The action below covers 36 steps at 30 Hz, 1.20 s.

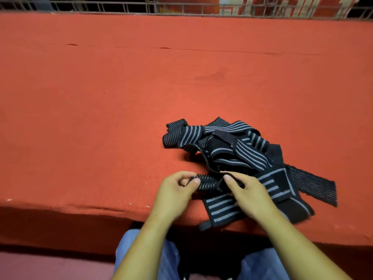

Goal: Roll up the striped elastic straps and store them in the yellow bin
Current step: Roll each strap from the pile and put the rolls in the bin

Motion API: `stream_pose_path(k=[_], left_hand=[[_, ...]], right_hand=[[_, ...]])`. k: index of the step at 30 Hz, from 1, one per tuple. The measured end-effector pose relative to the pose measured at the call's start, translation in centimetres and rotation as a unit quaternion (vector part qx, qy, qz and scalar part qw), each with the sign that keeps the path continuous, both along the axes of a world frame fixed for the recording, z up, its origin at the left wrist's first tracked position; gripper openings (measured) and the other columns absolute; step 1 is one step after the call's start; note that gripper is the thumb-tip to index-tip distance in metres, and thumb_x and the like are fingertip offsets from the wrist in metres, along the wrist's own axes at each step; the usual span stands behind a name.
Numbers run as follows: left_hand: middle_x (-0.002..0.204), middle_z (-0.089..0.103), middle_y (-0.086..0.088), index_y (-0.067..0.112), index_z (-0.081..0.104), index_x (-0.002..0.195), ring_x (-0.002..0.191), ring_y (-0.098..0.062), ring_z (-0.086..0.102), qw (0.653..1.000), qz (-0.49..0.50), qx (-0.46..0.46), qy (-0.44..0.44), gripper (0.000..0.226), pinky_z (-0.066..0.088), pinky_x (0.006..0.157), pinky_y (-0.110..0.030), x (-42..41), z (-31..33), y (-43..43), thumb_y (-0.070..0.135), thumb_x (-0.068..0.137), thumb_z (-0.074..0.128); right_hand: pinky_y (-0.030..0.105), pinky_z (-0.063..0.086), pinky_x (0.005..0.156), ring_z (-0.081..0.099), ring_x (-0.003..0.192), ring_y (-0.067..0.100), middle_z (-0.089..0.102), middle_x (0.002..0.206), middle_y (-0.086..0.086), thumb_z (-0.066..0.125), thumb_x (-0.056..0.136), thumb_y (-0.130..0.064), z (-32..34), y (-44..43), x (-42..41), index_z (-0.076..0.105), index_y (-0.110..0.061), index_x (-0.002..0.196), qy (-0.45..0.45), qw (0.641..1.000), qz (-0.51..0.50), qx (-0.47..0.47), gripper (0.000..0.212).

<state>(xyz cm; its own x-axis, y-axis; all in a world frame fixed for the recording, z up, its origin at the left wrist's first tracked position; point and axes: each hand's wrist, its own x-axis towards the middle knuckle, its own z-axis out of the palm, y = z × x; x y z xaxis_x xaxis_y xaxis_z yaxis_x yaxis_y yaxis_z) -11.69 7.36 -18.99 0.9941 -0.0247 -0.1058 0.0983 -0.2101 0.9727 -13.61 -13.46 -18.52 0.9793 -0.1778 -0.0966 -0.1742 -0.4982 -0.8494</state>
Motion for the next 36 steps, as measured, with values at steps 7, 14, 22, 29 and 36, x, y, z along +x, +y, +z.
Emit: stream_pose_path(k=[7,14,22,29,36], left_hand=[[0.078,0.064,0.005,0.022,0.078,0.107,0.06,-0.002,0.054,0.992,0.108,-0.066,0.015,0.019,0.047,0.056,-0.019,1.6,1.0,5.2,0.01,0.098,0.066],[0.073,0.065,-0.005,0.024,0.083,0.091,0.07,-0.015,0.057,0.995,0.094,-0.021,0.024,0.006,0.043,0.07,-0.034,1.0,0.5,8.0,0.022,0.091,0.077],[0.066,0.034,-0.008,0.017,0.081,0.097,0.061,-0.017,0.032,0.985,0.168,0.029,-0.032,0.007,0.024,0.046,-0.025,2.6,-1.2,10.4,0.017,0.095,0.073],[0.062,0.045,-0.002,0.021,0.078,0.102,0.051,-0.01,0.041,0.981,0.145,0.127,-0.013,0.009,0.032,0.043,-0.023,3.4,-1.6,13.1,0.02,0.096,0.072],[0.143,0.055,0.006,0.037,0.066,0.13,0.137,-0.023,0.044,0.917,0.04,0.39,-0.068,0.052,0.032,0.115,-0.044,3.6,0.2,4.3,0.063,0.085,0.058]], right_hand=[[0.048,0.067,0.075,0.079,0.078,0.017,0.079,0.093,-0.009,0.056,0.106,-0.042,-0.7,-1.3,1.3,0.076,-0.034,0.112,0.027,0.995,-0.043,0.081,0.023],[0.035,0.063,0.073,0.079,0.091,0.01,0.08,0.111,-0.008,0.054,0.108,-0.036,-1.3,-1.7,0.8,0.076,-0.029,0.116,0.033,0.982,-0.065,0.175,0.025],[0.039,0.06,0.074,0.081,0.095,0.024,0.077,0.123,-0.001,0.055,0.109,-0.038,-0.8,-2.3,1.4,0.068,-0.023,0.134,0.086,0.931,-0.142,0.326,0.033],[0.046,0.06,0.081,0.08,0.099,0.03,0.078,0.123,0.003,0.054,0.108,-0.038,-0.9,-2.9,0.9,0.067,-0.018,0.135,0.073,0.902,-0.171,0.389,0.036],[0.048,0.057,0.093,0.075,0.113,0.031,0.08,0.116,0.006,0.057,0.104,-0.03,0.3,-2.8,-0.5,0.077,-0.018,0.115,0.055,0.915,-0.134,0.376,0.026]])
